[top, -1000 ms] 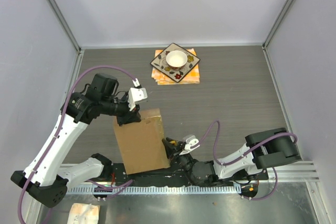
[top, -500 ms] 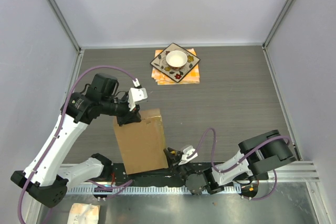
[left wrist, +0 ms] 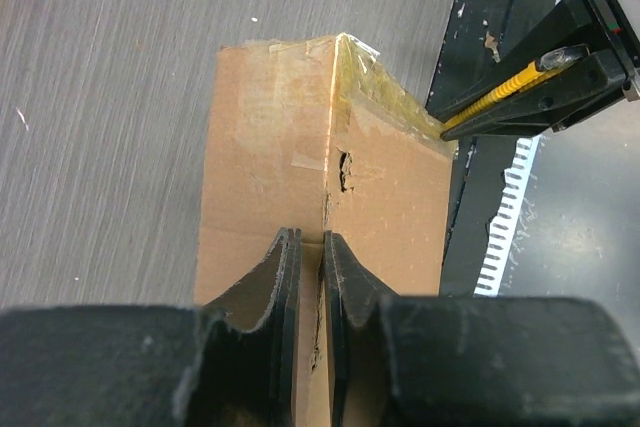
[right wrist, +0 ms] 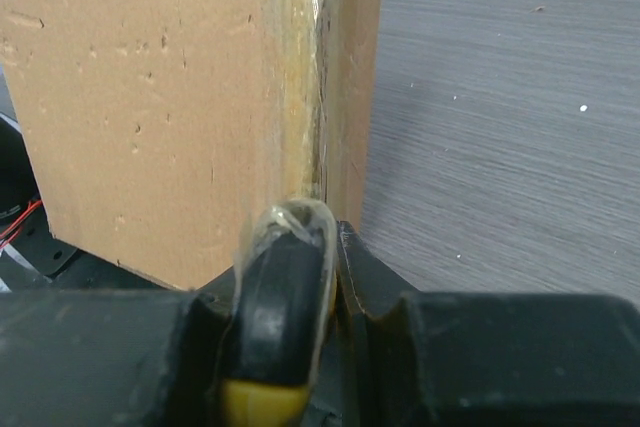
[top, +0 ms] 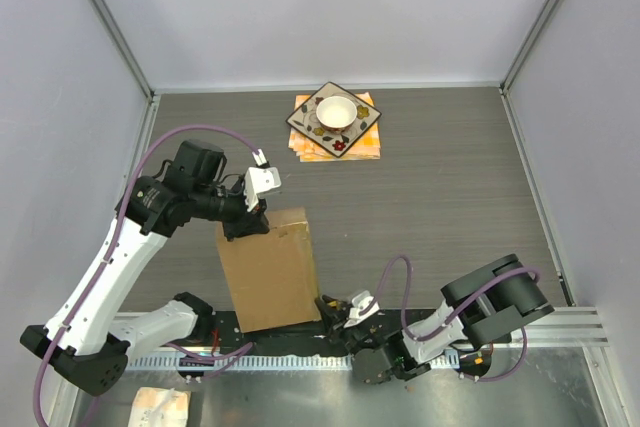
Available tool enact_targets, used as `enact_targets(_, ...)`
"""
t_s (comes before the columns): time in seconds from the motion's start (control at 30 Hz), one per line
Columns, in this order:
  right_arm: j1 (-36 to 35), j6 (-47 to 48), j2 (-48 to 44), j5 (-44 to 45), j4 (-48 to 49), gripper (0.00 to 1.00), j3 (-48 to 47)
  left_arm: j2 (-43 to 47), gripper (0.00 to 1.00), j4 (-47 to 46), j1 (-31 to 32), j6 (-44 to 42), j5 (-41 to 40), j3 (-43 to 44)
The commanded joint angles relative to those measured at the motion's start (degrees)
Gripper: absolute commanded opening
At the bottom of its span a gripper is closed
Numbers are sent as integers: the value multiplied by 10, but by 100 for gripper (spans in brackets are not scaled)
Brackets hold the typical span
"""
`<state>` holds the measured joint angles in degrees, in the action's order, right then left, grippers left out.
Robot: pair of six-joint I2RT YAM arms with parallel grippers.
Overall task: Unpack the express box
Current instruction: Cut the express box at the center of the board.
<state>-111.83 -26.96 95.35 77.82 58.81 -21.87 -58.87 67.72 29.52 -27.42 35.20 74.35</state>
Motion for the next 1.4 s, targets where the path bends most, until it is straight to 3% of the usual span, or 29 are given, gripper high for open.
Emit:
enact_targets(0.0,-21,-78,19,-80,-14,1,23,-3,0,148,0,17,-11,-3)
enact_targets(0.17,-41,-92,-70,-62,-88,1,45,-10,0,152,1,12,-12,11)
enact_targets(0.3,-42,15,-193,-18,-88,1,64,-21,0,159,0,7,-4,23)
enact_targets(0.33,-36,130,-218,-1,-13,1,81,-23,0,162,0,4,0,26)
enact_targets(0.43,7,323,-308,-44,212,1,112,-31,0,171,1,-4,28,28)
enact_targets(0.5,62,410,-354,-88,240,1,107,-34,0,173,1,-12,46,27)
enact_targets(0.67,185,407,-367,-262,179,1,37,-50,0,181,5,-26,43,28)
enact_targets(0.83,260,383,-313,-349,185,1,-12,-50,0,171,5,-22,26,29)
enact_targets(1.0,267,373,-284,-396,172,1,-41,-38,0,171,5,-22,11,23)
enact_targets(1.37,267,348,-219,-397,187,1,-56,9,0,173,5,-41,-2,-7)
